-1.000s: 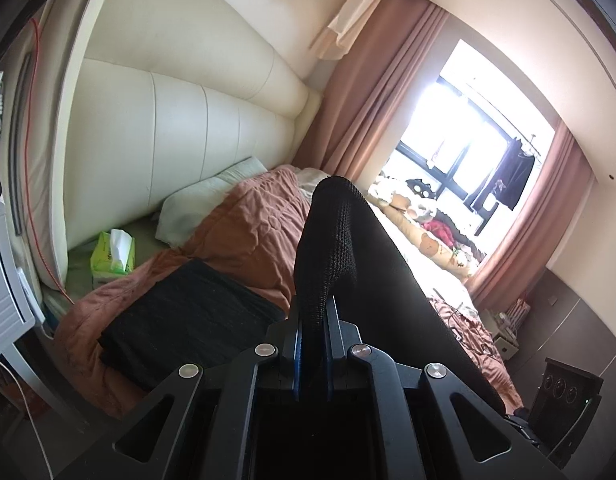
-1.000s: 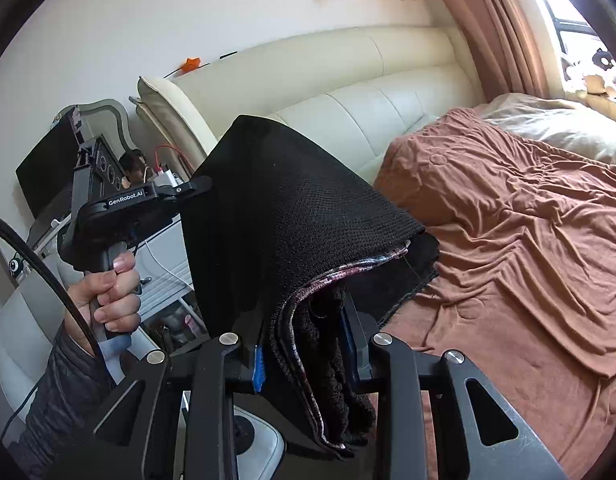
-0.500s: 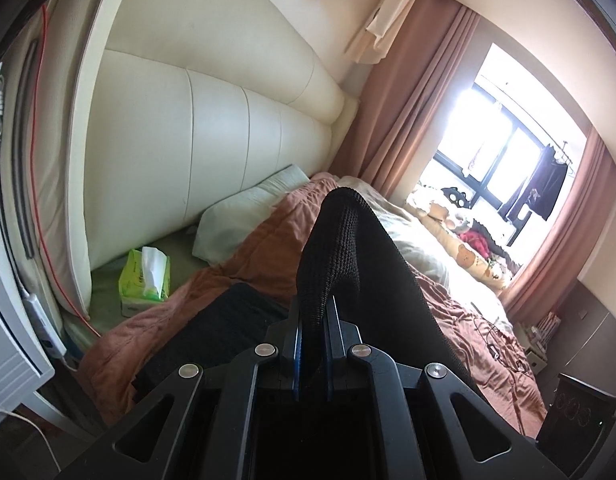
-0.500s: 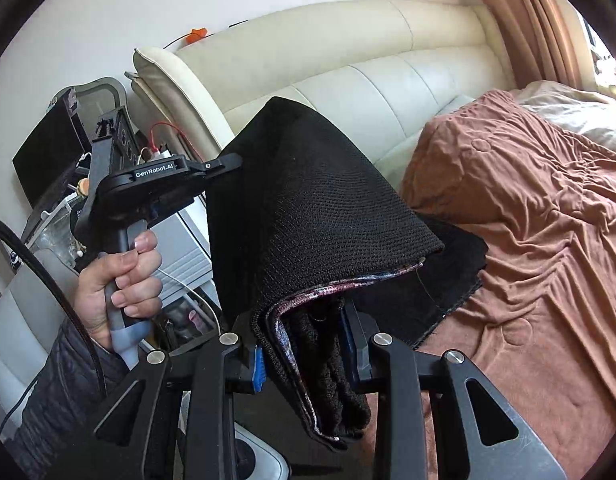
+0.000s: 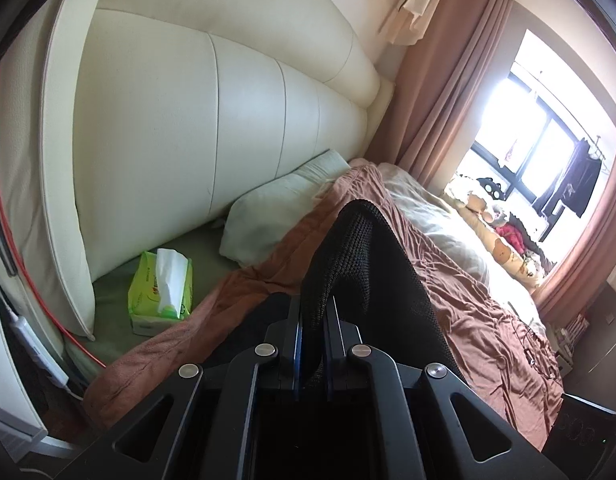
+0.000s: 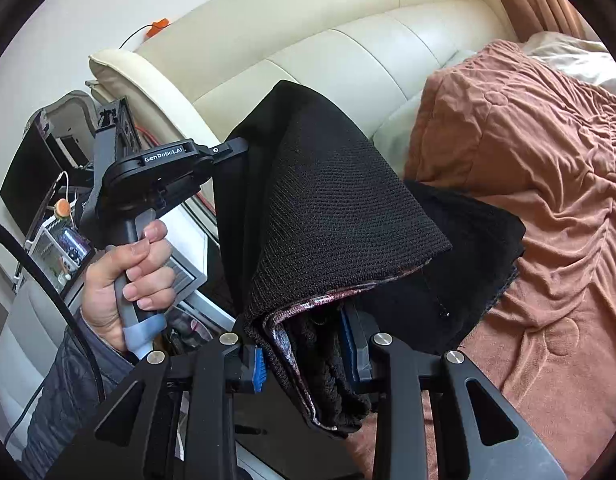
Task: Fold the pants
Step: 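Lift the folded shorts with both tools and carry them toward the headboard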
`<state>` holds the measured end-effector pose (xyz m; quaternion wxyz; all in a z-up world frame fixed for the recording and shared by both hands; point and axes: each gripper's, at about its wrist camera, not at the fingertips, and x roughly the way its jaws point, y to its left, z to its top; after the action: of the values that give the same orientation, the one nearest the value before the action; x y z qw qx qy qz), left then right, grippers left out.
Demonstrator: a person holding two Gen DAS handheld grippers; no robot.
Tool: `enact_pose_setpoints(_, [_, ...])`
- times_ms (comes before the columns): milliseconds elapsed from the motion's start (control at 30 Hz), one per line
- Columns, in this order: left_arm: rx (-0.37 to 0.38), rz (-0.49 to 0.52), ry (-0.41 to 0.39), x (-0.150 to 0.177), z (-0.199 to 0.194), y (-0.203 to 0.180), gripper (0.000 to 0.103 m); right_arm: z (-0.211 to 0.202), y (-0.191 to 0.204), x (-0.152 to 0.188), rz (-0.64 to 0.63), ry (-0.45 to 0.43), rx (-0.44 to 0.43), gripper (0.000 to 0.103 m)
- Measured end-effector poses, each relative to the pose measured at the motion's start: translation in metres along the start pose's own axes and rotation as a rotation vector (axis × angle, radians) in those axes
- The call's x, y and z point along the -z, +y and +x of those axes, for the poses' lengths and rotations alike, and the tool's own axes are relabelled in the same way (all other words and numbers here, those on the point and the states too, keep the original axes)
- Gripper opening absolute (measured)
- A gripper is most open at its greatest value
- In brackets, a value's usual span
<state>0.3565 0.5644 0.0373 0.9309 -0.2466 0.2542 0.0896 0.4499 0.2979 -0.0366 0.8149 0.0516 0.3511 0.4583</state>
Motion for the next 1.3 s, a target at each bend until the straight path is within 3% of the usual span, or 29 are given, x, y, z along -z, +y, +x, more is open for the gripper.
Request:
enact_pose_setpoints(433, [-0.079,0.049,0.101,-0.012,0.102,-0.001,0.008,0.044,-0.063,-0.019,0.134,0.012,-0.027,0.026])
enact_pose_setpoints(833, [-0.178,0.097,0.201,0.005,0.188,0.007,0.008,0.074,-0.121,-0.013,0.280,0.036,-0.047,0.026])
enact_pose_setpoints(1000, [-0.244,0.054,0.230,0.002,0.193,0.021,0.012,0.083,-0.131,-0.015,0.321,0.064,-0.090,0.031])
enact_pose_setpoints(1133, [-0.264,0.025,0.209,-0.002,0.177,0.028,0.031,0.090,-0.144,-0.024,0.369,0.087,-0.116,0.040])
enact_pose_setpoints(1300, [-0.264,0.027,0.213,0.004,0.156,0.030,0.032,0.100,-0.167,-0.036,0.446,0.078,-0.162,0.047])
